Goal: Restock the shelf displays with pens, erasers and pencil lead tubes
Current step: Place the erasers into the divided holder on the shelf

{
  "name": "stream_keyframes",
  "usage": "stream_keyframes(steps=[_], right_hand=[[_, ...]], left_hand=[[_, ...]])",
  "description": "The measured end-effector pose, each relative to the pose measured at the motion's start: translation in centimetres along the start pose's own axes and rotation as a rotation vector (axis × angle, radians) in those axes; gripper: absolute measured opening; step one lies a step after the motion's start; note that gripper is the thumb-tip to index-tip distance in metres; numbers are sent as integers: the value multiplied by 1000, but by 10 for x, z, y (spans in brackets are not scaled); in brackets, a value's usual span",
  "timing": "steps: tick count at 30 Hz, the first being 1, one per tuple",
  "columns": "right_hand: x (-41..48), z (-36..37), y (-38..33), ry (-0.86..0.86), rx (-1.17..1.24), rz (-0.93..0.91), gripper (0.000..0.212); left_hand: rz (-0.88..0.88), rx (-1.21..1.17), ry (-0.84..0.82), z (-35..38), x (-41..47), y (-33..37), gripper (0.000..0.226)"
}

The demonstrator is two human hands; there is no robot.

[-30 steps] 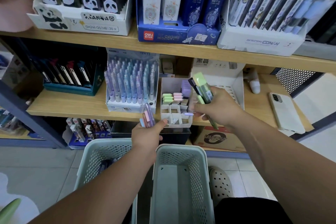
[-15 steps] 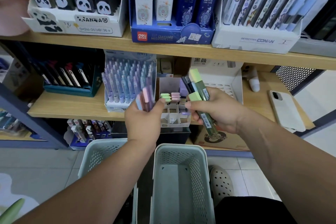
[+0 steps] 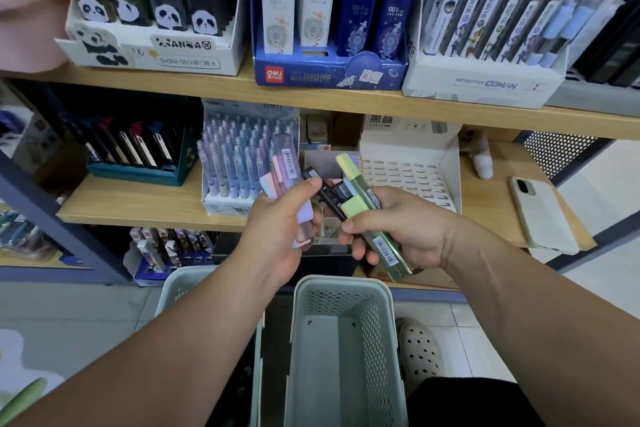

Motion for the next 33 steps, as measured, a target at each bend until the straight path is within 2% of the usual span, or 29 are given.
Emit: stream_keyframes(steps=[3, 6, 9, 11, 14, 19, 25, 28, 31, 33], right_hand=[[-1, -7, 5, 99, 24, 17, 19], [0, -16, 5, 237, 142, -74, 15], [1, -18, 2, 231, 241, -142, 11], [1, -14, 3, 239, 260, -147, 9], [1, -9, 6, 286, 246, -157, 11], [-4, -17, 8, 317, 105, -115, 16], [-10, -25, 12, 316, 160, -101, 14], [-10, -38, 13, 373, 196, -136, 18], [-12, -70, 15, 525, 275, -148, 20], [-14, -91, 21, 598, 210, -99, 24]], left_hand=[[-29, -15, 29, -5, 5, 1, 30], [-12, 53, 68, -7, 9, -4, 29], [-27, 129, 82, -3, 3, -13, 32], [-18, 189, 28, 4, -2, -21, 26], [55, 316, -38, 12, -6, -27, 30], [100, 333, -91, 24, -8, -22, 37], [67, 360, -139, 33, -6, -28, 37], [55, 372, -67, 38, -8, -30, 27], [84, 389, 55, 33, -5, -31, 20], [118, 403, 144, 24, -3, -34, 17]])
Point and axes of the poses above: each hand's wrist, its own x-axis towards the middle knuckle, its own z-axis out of the palm, y = z × x, the point moved 2 cm from there along x, towards the middle knuckle, and after that the axes turned 6 degrees about x, right-handed, at the moved point
